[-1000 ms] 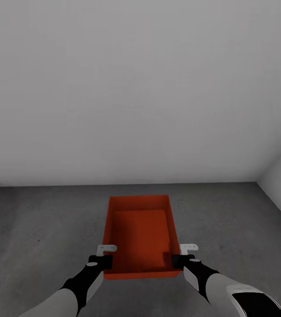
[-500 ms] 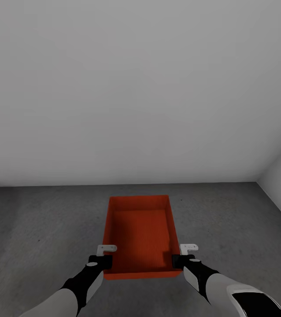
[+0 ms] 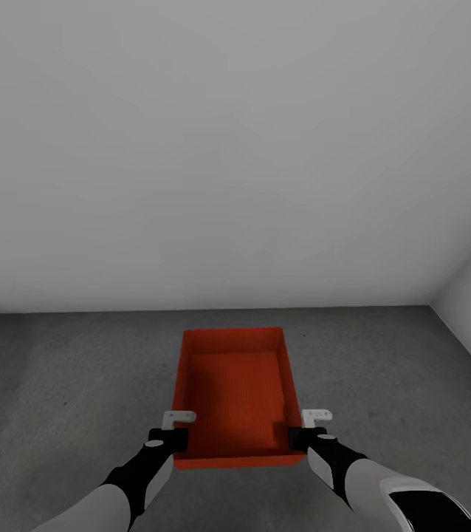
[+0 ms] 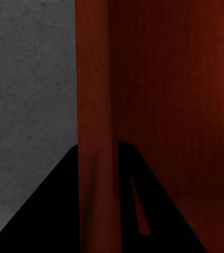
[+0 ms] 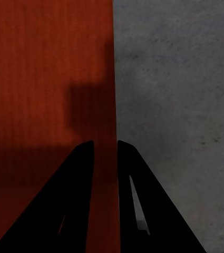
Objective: Move the two storage containers from the living room to the garage. In the garage, place one container on the floor and stack the other container on top of it (either order is fine).
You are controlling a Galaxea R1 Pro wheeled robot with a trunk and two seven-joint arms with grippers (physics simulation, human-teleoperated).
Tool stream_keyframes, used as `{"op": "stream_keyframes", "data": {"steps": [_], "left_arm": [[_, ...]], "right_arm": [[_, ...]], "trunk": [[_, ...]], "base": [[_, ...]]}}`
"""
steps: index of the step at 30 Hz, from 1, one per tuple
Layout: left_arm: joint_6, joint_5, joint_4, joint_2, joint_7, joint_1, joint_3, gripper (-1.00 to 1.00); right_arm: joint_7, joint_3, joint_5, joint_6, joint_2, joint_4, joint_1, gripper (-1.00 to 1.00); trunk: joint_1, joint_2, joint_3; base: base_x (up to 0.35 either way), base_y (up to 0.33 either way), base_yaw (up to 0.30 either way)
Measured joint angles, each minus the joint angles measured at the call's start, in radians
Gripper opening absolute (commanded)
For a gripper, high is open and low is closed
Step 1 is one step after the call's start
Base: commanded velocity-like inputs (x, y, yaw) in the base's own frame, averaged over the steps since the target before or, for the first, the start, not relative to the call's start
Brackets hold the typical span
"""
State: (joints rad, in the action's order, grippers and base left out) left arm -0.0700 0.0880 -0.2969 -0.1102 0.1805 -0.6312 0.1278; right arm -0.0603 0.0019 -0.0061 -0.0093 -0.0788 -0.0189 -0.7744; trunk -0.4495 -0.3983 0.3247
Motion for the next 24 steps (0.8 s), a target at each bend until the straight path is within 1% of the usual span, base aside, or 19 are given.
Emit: {"op": "stream_keyframes", "data": {"steps": [24], "left_arm": [[-0.002, 0.000, 0.000, 0.000, 0.000, 0.000, 0.000, -1.00]], "right_arm": [[0.000, 0.000, 0.000, 0.001, 0.000, 0.000, 0.000, -1.00]], "trunk": [[-0.092, -0.168, 0.075]], "base": [[0.000, 0.000, 0.000]]}}
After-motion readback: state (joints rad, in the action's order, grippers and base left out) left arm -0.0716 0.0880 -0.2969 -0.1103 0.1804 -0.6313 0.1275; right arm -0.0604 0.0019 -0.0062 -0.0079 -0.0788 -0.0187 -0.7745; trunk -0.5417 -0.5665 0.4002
